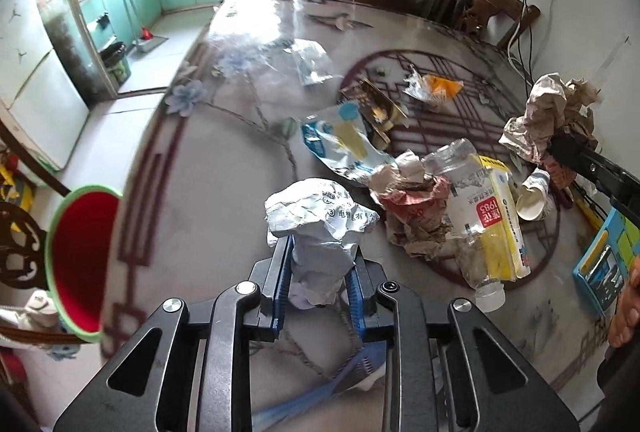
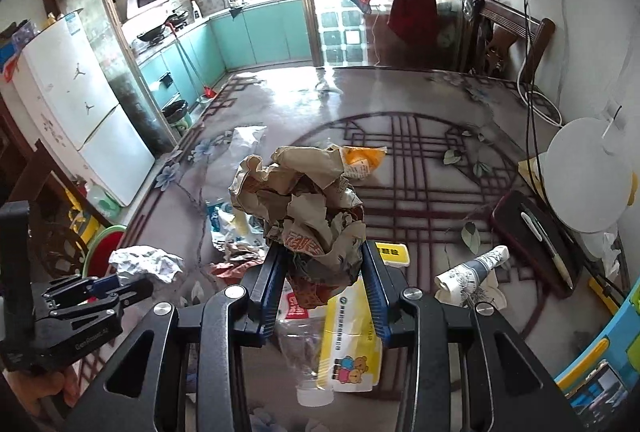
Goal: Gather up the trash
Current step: 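Carry white paper and brown paper over the red bucket with both tools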
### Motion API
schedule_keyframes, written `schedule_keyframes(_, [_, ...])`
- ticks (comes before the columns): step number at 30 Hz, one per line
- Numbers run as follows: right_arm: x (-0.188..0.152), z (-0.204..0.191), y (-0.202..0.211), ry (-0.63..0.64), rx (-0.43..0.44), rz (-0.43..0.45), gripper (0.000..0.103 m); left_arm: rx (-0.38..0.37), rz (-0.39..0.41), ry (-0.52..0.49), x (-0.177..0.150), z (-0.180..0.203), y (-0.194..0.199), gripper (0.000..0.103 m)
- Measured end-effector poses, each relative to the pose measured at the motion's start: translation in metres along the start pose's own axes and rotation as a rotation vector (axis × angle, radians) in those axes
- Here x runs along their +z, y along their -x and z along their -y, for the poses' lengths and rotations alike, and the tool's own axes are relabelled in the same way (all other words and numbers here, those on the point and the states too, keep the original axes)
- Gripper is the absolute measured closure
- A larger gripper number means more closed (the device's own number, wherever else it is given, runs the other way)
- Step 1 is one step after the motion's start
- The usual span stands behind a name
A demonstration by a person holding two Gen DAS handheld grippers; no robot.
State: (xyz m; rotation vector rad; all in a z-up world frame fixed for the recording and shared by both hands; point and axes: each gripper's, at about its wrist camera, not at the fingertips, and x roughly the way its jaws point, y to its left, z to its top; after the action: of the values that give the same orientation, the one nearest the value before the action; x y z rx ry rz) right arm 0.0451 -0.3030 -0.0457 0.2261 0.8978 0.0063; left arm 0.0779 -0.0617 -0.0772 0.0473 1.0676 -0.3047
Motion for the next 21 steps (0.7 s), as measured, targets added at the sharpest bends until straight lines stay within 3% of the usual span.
schedule_keyframes(21, [0.0, -0.057, 0.013, 0.077, 0.069, 0.02, 0.068, 0.004, 0.042, 0.049, -0.009, -0.029, 0.023, 0.079])
